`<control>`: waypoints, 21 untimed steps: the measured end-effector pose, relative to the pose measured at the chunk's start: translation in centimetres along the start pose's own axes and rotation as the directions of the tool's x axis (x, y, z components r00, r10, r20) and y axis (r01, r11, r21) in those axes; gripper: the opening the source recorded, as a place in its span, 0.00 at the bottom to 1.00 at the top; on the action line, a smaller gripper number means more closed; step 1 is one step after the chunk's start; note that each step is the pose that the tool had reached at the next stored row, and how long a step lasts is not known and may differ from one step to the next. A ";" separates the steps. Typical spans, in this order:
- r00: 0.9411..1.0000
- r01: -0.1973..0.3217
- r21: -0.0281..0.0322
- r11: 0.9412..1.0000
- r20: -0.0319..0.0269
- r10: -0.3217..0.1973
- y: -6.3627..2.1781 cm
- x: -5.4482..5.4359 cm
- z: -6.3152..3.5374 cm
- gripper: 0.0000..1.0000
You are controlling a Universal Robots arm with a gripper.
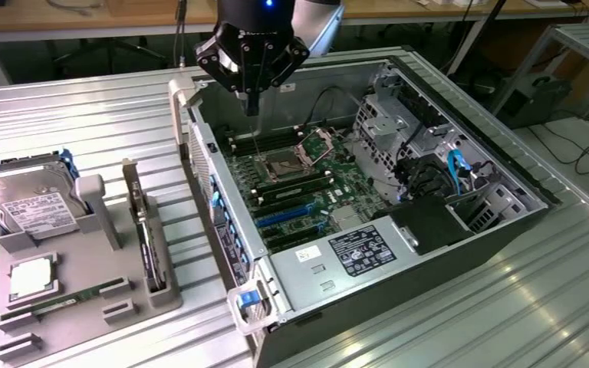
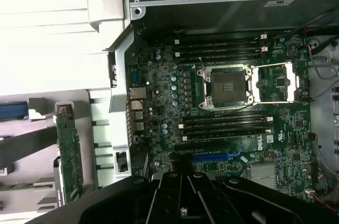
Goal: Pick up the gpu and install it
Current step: 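Reach for the gpu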
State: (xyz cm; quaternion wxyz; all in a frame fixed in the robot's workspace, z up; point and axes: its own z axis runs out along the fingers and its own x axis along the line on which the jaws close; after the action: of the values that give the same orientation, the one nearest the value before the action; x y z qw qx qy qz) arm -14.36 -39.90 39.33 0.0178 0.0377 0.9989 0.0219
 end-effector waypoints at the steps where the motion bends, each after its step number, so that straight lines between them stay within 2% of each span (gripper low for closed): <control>1: 1.000 0.000 0.000 1.000 0.000 0.000 -0.01 0.1 0.00 0.11; 21: 1.000 0.000 0.000 1.000 0.000 0.000 -0.18 2.2 -0.08 0.11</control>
State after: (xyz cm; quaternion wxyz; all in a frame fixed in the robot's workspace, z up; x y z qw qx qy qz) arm -16.53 -39.92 39.33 0.0179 0.0378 0.9989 0.0219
